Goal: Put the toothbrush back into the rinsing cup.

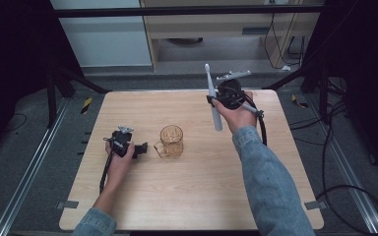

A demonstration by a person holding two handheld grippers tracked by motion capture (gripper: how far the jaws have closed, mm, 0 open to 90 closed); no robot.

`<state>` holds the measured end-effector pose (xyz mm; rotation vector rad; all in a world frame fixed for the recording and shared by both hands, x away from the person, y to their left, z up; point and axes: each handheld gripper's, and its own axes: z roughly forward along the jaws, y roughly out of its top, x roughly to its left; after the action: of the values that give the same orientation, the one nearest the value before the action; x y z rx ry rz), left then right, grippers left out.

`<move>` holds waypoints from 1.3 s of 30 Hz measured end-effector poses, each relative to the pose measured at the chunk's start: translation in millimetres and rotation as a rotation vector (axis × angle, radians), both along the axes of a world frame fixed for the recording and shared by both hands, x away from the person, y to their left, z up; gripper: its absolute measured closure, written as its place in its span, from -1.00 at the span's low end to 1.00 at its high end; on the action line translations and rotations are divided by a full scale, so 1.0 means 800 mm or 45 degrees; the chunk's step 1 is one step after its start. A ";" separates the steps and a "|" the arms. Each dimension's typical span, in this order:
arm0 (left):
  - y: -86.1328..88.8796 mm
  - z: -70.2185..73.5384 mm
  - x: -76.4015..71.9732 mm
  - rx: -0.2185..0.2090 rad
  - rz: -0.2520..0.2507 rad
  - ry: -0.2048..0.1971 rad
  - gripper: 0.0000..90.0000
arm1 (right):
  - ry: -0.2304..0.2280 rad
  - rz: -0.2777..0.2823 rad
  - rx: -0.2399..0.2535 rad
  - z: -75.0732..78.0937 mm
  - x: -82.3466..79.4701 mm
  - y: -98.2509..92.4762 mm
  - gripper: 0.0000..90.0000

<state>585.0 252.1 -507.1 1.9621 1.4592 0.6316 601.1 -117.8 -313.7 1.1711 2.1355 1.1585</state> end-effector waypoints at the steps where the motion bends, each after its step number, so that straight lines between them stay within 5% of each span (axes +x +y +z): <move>1: 0.000 0.000 0.000 0.000 0.000 0.000 -1.00 | 0.000 0.000 0.004 0.000 0.000 0.001 0.49; 10: 0.000 0.000 0.000 0.000 0.000 0.000 -1.00 | -0.002 0.013 0.072 0.011 0.002 0.014 0.49; 21: 0.000 0.000 0.000 0.000 0.000 0.000 -1.00 | -0.075 0.033 0.065 0.021 -0.002 0.037 0.49; 39: 0.000 0.000 0.000 0.001 -0.002 0.000 -1.00 | -0.118 0.076 0.056 0.023 0.005 0.071 0.49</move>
<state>585.3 252.0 -507.1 1.9634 1.4572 0.6313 604.9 -61.0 -295.5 1.0573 2.0980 1.2666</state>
